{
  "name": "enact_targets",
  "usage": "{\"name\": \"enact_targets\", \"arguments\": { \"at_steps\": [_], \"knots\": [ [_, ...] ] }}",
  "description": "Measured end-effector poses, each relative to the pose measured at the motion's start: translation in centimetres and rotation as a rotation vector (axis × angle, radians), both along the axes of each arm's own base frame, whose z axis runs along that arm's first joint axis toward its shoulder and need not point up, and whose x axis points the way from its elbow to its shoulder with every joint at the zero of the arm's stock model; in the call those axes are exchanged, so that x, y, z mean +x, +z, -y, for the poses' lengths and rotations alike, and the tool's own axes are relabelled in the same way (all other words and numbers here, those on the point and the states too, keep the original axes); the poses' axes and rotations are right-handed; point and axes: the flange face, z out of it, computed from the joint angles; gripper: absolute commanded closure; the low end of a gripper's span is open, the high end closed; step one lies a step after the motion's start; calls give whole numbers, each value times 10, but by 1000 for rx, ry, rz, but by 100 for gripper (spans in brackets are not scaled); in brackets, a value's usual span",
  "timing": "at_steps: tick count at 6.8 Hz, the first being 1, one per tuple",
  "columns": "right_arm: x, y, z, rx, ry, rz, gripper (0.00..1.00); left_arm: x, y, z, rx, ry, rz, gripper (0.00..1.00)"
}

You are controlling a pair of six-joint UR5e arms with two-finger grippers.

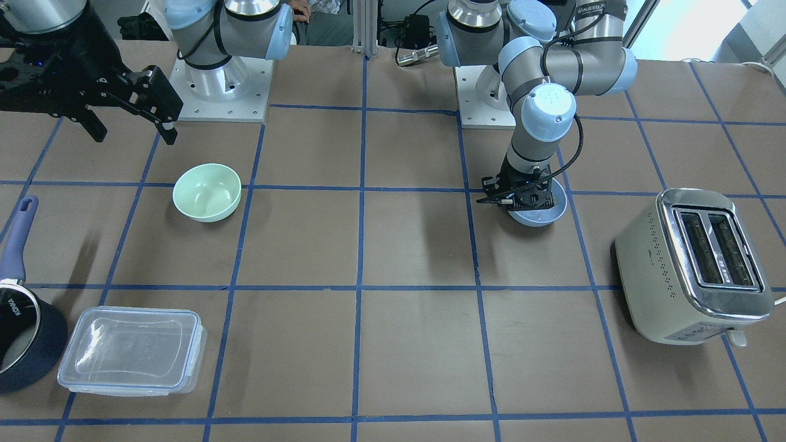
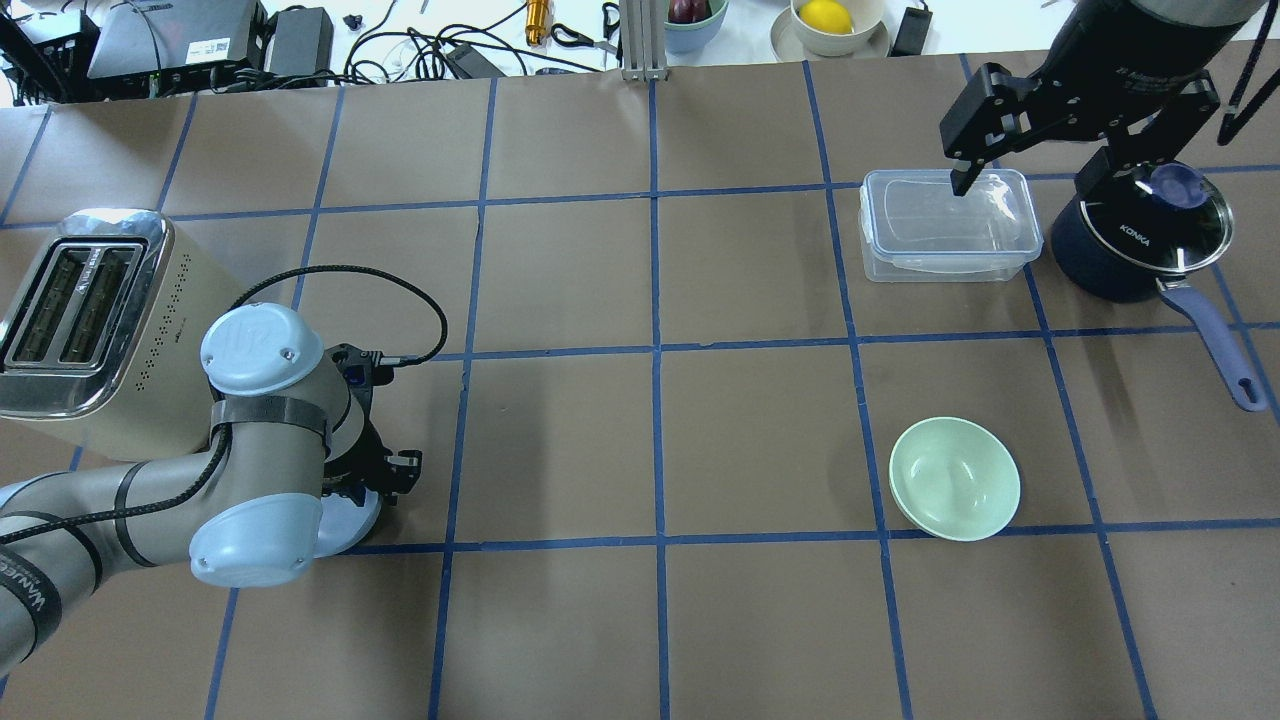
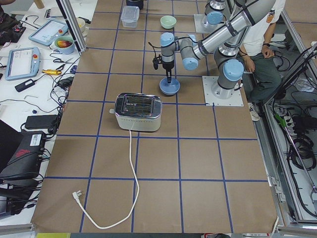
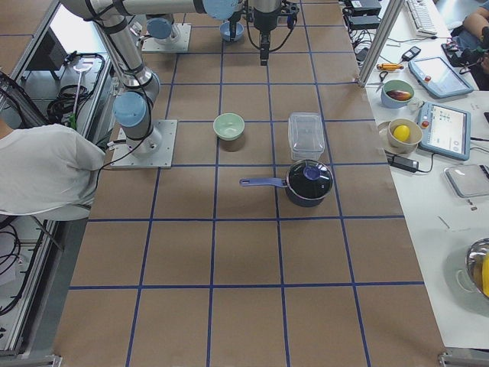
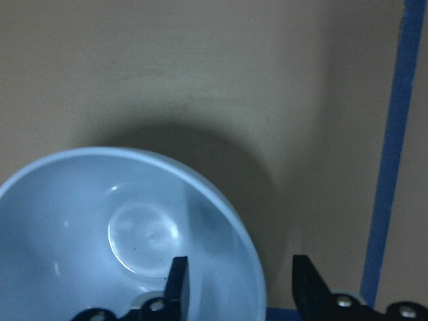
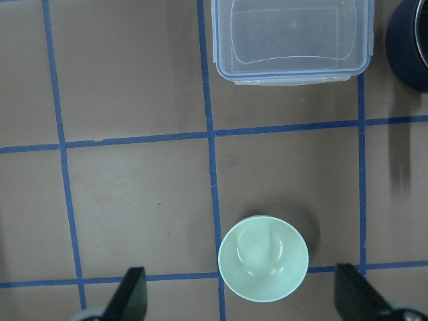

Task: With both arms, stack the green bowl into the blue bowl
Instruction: 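Carry the pale blue bowl with the left gripper toward the table center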

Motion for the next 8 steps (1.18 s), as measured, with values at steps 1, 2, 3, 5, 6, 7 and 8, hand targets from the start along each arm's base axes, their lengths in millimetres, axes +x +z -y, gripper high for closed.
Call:
{"name": "enact_targets", "arguments": {
  "at_steps": [1, 2, 3, 5, 6, 7, 8],
  "knots": [
    [0, 0, 0, 1, 0, 0, 0, 0, 2, 2, -12, 5, 0, 100],
    [0, -1, 0, 2, 1, 0, 0, -2, 13, 11, -42, 6, 4, 100],
    [0, -2, 0, 4, 1, 0, 0, -12, 34, 30, -78, 8, -14, 100],
    [0, -6, 0, 13, -1, 2, 0, -66, 81, 80, -128, 34, -91, 100],
    [0, -8, -1, 15, 0, 3, 0, -104, 91, 104, -147, 52, -132, 100],
    [0, -9, -2, 16, 0, 3, 0, -145, 89, 125, -164, 75, -173, 100],
    [0, -10, -1, 18, 0, 4, 0, -189, 77, 139, -171, 89, -193, 100]
  ]
}}
